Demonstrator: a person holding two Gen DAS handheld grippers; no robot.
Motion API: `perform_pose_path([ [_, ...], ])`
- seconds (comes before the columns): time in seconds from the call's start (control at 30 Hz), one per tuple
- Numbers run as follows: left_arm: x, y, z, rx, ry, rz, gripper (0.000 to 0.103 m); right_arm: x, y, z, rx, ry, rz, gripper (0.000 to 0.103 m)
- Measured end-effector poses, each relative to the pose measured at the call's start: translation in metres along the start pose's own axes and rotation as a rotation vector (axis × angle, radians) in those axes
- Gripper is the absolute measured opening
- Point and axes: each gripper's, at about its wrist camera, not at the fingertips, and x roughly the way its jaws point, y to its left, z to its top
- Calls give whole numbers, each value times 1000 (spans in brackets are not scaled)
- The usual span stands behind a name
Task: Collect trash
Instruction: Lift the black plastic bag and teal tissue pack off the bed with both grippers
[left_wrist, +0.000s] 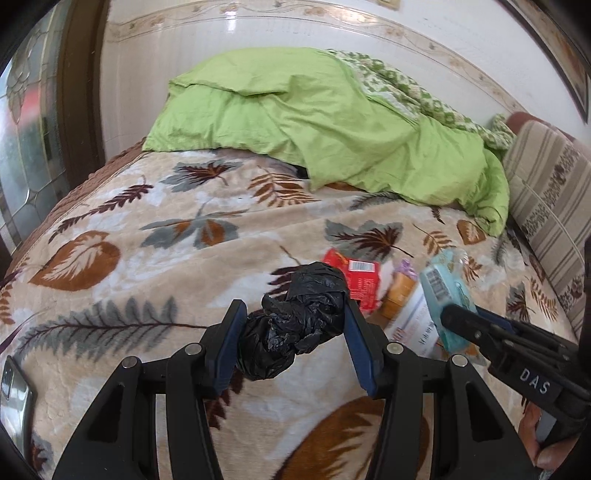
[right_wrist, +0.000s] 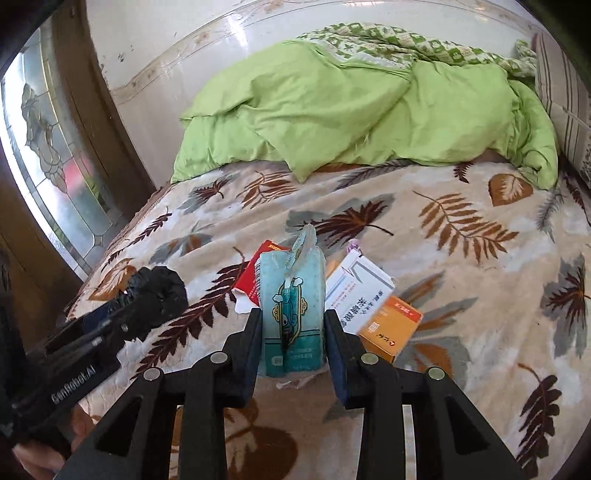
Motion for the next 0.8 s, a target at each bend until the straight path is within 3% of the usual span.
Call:
perform_pose_path([
  [0.27, 5, -31, -5, 86, -3, 3, 52, -11, -10, -1, 5, -16, -14, 35],
  [0.8, 3, -37, -5, 128, -37, 60, 52, -17, -15, -2, 5, -27, -19, 35],
])
